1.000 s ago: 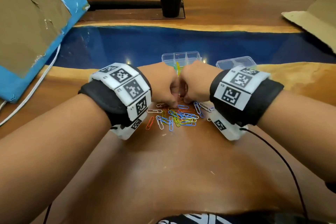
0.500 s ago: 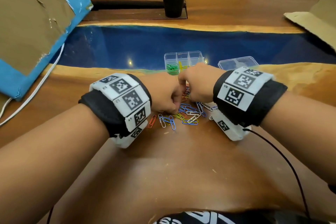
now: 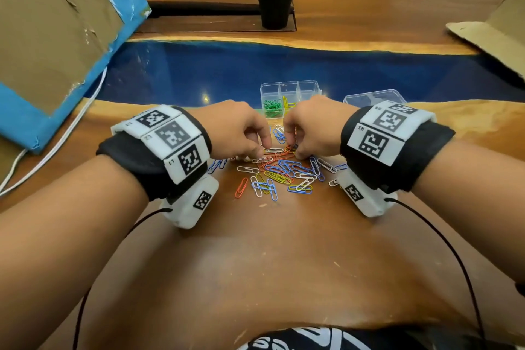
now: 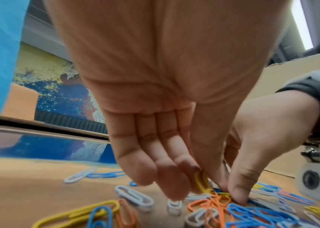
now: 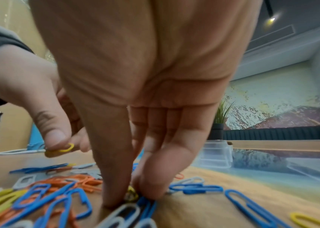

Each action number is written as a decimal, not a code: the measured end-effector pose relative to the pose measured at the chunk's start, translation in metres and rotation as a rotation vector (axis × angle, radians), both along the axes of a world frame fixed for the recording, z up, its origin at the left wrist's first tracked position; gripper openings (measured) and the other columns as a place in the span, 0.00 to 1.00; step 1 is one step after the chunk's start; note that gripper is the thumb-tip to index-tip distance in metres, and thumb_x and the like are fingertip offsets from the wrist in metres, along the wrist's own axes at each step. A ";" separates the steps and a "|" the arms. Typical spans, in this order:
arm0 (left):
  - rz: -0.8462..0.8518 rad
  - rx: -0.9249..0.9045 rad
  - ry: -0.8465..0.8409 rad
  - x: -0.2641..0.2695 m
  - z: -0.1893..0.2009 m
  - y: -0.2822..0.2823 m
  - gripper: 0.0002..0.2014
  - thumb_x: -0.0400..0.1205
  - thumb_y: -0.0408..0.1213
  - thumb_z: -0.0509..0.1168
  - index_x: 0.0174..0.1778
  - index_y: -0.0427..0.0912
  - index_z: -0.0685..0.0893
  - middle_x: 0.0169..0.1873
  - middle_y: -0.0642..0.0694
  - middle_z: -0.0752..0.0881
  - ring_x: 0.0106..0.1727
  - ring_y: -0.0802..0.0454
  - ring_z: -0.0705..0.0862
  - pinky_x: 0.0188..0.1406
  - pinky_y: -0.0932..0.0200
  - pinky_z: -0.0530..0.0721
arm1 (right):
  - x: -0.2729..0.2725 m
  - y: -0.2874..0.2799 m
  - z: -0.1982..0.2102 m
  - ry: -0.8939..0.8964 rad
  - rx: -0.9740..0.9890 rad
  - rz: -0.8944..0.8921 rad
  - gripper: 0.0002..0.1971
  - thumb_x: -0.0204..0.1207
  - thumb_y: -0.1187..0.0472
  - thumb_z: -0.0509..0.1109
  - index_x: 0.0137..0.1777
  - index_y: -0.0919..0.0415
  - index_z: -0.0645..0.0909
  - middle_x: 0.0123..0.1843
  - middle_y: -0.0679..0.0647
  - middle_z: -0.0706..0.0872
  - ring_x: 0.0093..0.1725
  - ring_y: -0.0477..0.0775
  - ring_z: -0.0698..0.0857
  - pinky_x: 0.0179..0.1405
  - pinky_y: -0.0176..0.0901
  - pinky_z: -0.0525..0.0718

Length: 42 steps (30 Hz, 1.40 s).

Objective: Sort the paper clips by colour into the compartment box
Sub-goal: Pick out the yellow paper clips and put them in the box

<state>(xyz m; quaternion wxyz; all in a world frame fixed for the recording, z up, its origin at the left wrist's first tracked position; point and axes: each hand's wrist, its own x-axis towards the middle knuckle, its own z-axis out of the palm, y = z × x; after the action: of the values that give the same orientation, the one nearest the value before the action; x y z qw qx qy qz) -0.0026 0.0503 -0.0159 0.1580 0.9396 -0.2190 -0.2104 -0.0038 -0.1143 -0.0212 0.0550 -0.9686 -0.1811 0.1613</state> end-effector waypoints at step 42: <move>0.107 -0.070 0.059 -0.005 -0.007 0.009 0.10 0.79 0.31 0.62 0.45 0.50 0.85 0.24 0.54 0.86 0.25 0.61 0.84 0.29 0.76 0.79 | -0.007 0.003 0.013 0.079 0.040 -0.028 0.08 0.73 0.55 0.69 0.51 0.50 0.85 0.34 0.46 0.81 0.38 0.48 0.78 0.33 0.38 0.74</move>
<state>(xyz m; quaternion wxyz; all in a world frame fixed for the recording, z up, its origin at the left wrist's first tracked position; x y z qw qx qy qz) -0.0079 0.0597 -0.0227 0.2082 0.9373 -0.1708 -0.2214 -0.0106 -0.1112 -0.0078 0.0839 -0.9625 -0.1686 0.1950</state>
